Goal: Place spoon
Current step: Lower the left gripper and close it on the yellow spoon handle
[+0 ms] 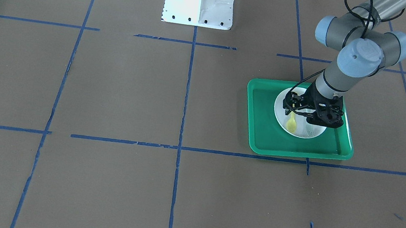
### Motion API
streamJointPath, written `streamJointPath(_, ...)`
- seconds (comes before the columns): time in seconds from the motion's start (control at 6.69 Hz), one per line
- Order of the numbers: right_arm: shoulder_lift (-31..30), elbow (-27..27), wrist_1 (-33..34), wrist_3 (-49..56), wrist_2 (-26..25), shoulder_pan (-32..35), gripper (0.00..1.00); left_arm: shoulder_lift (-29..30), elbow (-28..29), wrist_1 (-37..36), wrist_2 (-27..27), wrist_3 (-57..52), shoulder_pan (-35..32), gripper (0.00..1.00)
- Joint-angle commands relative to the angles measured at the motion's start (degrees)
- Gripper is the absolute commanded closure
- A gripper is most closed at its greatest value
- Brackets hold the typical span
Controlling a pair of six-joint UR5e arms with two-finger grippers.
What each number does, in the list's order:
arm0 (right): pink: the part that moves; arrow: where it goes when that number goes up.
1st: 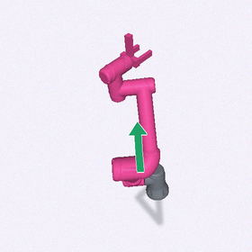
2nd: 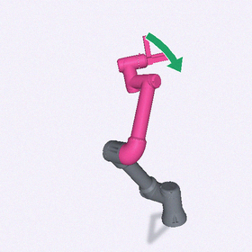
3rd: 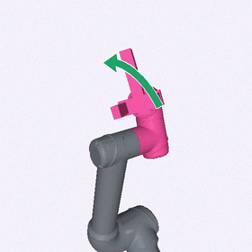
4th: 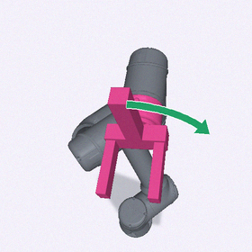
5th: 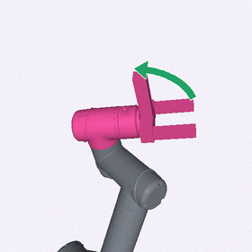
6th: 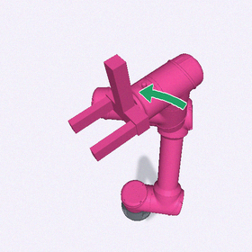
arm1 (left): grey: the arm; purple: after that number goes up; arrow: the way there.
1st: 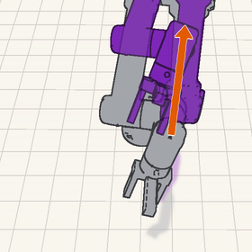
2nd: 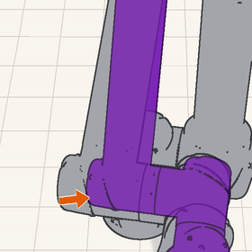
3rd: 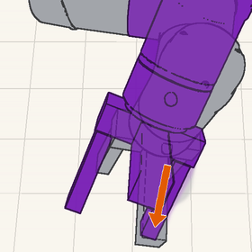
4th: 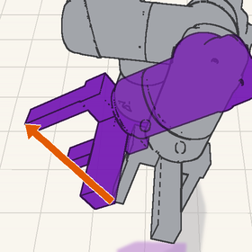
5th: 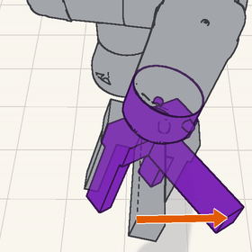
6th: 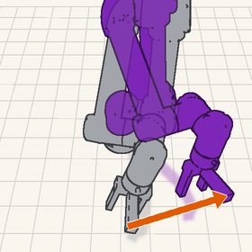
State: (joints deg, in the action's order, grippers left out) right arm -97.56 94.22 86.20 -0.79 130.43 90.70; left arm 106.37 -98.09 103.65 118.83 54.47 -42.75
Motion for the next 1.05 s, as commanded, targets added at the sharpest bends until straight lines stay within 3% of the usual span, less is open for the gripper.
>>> streamJointPath(0.0, 0.0, 0.0, -0.1, 0.1, 0.0, 0.0, 0.0, 0.0, 1.1, 0.4, -0.1, 0.2, 1.3, 0.28)
streamJointPath(0.15, 0.0, 0.0, 0.0, 0.0, 0.0, 0.0, 0.0, 0.0, 1.1, 0.4, 0.1, 0.0, 1.4, 0.33)
streamJointPath(0.9, 0.0, 0.0, 0.0, 0.1, 0.0, 0.0, 0.0, -0.2, 3.9, 3.8, 0.4, 0.1, 2.2, 0.34)
